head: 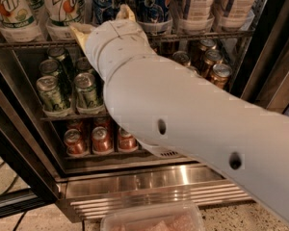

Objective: Pick pepsi can from top shelf of fridge

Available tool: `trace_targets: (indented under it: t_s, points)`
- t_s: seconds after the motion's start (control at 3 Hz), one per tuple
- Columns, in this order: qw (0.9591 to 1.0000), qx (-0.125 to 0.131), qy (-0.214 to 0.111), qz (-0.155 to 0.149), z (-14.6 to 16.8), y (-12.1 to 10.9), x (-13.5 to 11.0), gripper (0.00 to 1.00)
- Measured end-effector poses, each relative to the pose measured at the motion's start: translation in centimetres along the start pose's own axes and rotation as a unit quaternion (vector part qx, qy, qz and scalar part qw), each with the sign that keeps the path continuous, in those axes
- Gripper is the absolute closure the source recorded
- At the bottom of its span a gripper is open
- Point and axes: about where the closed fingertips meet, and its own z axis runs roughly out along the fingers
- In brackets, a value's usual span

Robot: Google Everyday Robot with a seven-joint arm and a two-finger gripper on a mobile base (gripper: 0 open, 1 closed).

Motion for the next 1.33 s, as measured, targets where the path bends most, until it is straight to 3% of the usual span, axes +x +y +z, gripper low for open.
trace_targets:
  t_s: [0.33, 1.33]
  points:
    - [0.9999, 0.013, -0.003, -0.002, 0.6, -0.6, -0.1, 0.32]
    - [0.9985, 0.054, -0.007, 0.002, 2.2, -3.2, 0.1, 0.43]
